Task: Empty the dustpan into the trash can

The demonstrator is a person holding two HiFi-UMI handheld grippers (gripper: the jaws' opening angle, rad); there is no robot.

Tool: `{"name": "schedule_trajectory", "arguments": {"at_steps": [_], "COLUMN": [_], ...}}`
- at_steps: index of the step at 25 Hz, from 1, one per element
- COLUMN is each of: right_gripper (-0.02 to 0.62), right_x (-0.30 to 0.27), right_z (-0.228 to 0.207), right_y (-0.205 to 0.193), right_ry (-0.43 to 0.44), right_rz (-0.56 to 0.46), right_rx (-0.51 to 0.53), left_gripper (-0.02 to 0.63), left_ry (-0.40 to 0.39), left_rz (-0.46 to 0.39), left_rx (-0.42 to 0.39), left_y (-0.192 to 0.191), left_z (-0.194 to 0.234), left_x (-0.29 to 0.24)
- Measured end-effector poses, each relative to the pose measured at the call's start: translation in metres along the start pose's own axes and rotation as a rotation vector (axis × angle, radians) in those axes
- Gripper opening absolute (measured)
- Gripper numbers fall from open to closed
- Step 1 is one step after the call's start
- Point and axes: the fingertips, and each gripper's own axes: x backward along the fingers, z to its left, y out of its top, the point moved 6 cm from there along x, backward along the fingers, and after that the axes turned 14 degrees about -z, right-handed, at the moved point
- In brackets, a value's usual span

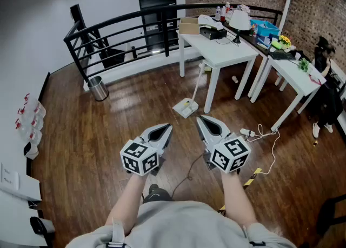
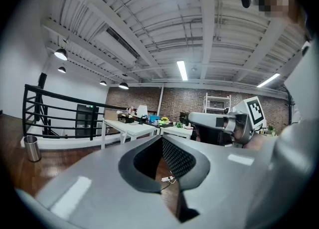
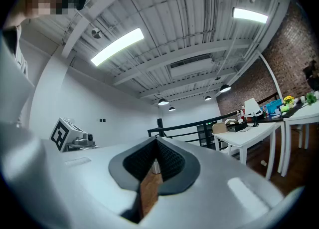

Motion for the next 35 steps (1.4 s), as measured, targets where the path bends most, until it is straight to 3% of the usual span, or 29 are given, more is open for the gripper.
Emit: {"name": "schedule_trajectory", "arguments": {"at_steps": [11, 20, 28, 35], "right_gripper": [0.0, 0.0, 0.0, 0.0], "right_x": [-0.039, -0.137, -0.235, -0.279], "right_z": [-0.055, -0.118, -0.17, -0.216], "right_y": [-0.014, -0.041, -0.063, -0.082], "right_ry": [-0.059, -0.149, -0.246, -0.298], "right_rz": [0.009, 0.048, 0.099, 0.126], "right_rx": [-0.013, 0.021, 0.038, 0.04], "left_gripper": [0.005, 0.005, 0.005, 0.005], "left_ry": [-0.023, -0.076, -0.19, -0.189], "left_rz": [0.016, 0.017, 0.071, 0.086], "left_rx": [0.022, 0.05, 0.075, 0.108], "left_y": [-0.01, -0.004, 0.003, -0.006], "left_z": [0.047, 0.155, 0.246, 0.303], "left_x": [-0.052, -0.133, -0.206, -0.255]}}
